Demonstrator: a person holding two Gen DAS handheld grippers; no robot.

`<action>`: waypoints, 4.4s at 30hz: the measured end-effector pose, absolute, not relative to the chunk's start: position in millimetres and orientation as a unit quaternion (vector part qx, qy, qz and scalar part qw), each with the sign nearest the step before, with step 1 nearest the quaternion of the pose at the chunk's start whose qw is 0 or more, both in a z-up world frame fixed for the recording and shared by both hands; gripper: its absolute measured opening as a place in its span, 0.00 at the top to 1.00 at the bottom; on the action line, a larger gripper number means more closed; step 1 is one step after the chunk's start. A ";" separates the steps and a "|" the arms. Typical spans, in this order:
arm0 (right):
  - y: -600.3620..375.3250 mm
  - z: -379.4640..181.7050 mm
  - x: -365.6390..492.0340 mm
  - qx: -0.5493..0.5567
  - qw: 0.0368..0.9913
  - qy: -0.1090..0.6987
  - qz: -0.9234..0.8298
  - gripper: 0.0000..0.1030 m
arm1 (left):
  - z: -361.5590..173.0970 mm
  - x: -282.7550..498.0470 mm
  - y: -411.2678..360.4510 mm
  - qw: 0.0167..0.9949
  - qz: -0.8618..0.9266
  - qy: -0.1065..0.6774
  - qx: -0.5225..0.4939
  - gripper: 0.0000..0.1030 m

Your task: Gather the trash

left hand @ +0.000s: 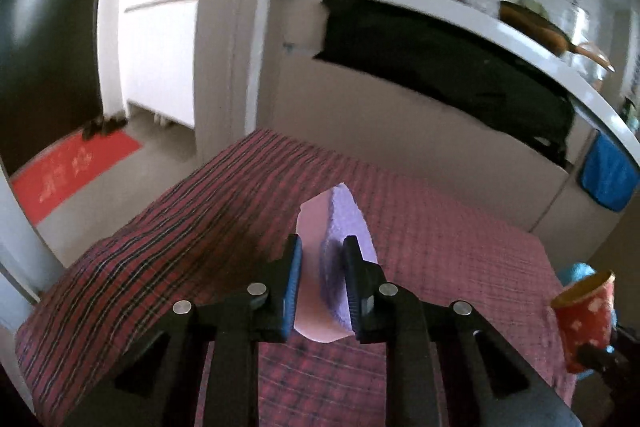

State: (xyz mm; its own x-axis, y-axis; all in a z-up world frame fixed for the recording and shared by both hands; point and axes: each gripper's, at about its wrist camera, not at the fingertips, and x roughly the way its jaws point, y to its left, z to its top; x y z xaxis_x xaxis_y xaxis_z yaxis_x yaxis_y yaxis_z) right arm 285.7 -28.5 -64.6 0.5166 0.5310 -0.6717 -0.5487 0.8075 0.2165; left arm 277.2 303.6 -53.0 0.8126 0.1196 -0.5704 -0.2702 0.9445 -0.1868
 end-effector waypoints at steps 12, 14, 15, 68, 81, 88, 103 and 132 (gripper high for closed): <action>-75.6 -43.6 274.2 0.010 0.890 0.355 0.287 0.50 | -10.1 230.6 160.4 0.966 0.041 0.240 -0.082 0.79; -84.6 -35.2 271.6 0.012 0.895 0.343 0.284 0.50 | -3.9 228.9 141.6 0.969 0.035 0.232 -0.072 0.79; -90.0 -30.2 270.2 0.014 0.898 0.335 0.284 0.50 | -0.8 230.3 133.8 0.970 0.032 0.229 -0.069 0.79; -343.4 -74.3 324.4 0.076 0.938 0.335 0.051 0.49 | -72.3 345.3 -155.7 0.931 -0.172 0.320 -0.033 0.78; -350.4 -100.9 341.3 0.099 0.925 0.362 0.052 0.48 | -86.8 359.5 -153.6 0.923 -0.177 0.337 -0.050 0.77; -344.5 -105.5 337.4 0.097 0.925 0.362 0.059 0.35 | -81.5 351.7 -151.7 0.924 -0.173 0.341 -0.029 0.73; -289.8 -57.9 234.0 0.046 0.949 0.308 0.052 0.34 | -38.4 237.6 -106.1 0.951 -0.124 0.282 -0.005 0.72; -174.0 -33.8 17.0 -0.014 0.966 0.249 0.074 0.34 | -14.5 4.7 -7.0 0.971 -0.031 0.234 0.046 0.69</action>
